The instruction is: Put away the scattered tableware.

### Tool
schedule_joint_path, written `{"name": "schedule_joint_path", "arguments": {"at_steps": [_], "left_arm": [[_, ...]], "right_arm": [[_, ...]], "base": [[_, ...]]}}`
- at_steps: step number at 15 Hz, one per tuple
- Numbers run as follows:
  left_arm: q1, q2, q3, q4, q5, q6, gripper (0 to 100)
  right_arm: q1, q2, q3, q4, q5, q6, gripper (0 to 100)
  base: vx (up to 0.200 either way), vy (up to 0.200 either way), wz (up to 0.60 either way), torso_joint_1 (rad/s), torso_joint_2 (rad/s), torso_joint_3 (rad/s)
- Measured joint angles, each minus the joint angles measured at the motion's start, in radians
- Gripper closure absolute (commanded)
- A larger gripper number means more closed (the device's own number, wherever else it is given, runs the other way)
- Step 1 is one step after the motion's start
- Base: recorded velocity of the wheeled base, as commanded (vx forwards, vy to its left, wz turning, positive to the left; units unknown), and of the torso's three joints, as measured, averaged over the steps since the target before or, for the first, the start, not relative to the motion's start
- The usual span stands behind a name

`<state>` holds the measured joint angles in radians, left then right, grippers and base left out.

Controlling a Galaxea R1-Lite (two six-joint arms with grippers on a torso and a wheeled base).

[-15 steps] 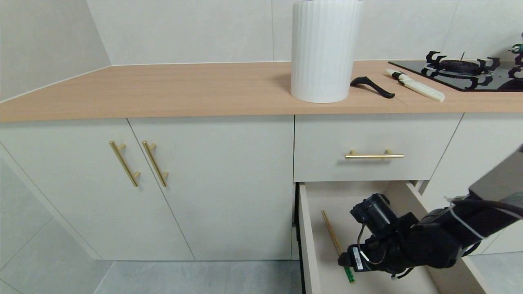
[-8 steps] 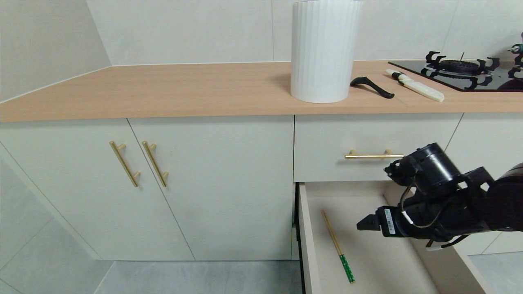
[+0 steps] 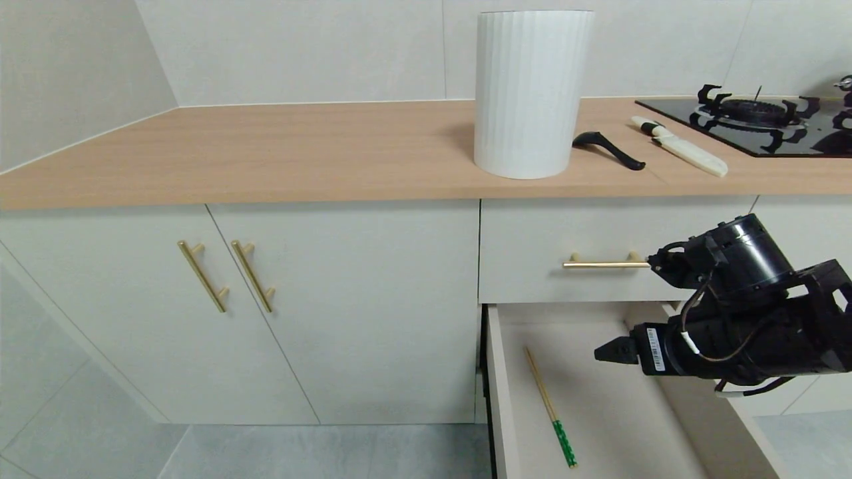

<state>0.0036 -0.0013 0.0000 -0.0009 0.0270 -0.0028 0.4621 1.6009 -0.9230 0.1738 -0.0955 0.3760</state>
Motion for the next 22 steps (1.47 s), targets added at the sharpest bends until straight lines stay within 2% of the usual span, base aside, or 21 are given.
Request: {"name": "schedule_joint_path", "arguments": {"at_steps": [17,20,22], "left_arm": [[-0.001,0.0,0.0,0.0,0.0,0.0,0],[-0.001,0.0,0.0,0.0,0.0,0.0,0],[-0.001,0.0,0.0,0.0,0.0,0.0,0]], "right_arm": [[0.001,0.02,0.0,-0.005,-0.003,-0.005,0],[0.001,0.024,0.0,-0.005,-0.008,-0.008,0],[-0.003,0.029,-0.007,-0.018,-0.044,-0.063,0]], "base": [[0.0,0.0,0.0,0.182,-0.49,-0.298],[0.0,0.0,0.0,0.089,-0.19,-0.11],[0.0,0.0,0.0,0.011,-0.03,-0.013]]}}
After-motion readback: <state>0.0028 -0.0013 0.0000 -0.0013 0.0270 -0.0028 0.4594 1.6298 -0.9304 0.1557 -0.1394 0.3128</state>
